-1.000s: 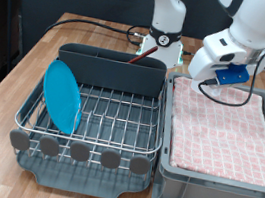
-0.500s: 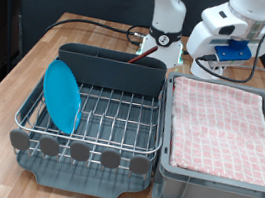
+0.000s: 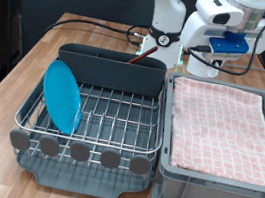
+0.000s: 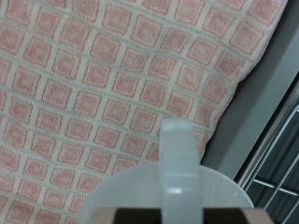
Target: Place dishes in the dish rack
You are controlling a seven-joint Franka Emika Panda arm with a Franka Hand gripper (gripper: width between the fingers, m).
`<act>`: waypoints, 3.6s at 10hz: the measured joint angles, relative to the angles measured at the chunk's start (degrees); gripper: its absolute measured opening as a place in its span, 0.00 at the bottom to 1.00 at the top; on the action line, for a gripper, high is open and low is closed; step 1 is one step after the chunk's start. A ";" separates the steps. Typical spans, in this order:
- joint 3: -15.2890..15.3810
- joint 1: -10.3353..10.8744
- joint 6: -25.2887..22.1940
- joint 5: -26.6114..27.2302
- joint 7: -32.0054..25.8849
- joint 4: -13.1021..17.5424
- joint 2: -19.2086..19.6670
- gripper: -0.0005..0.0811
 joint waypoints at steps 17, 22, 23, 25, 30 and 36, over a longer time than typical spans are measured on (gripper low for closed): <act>-6.17 -1.83 0.98 0.31 5.19 32.15 24.36 0.09; -7.89 -3.58 4.70 0.39 3.83 33.73 25.85 0.09; -8.01 -3.98 6.24 0.39 3.72 34.43 26.81 0.09; -8.12 -4.53 7.95 0.49 3.72 35.98 28.88 0.09; -8.12 -4.98 9.83 0.89 3.85 38.07 32.54 0.09; -8.15 -5.74 13.33 1.73 4.07 38.10 35.57 0.09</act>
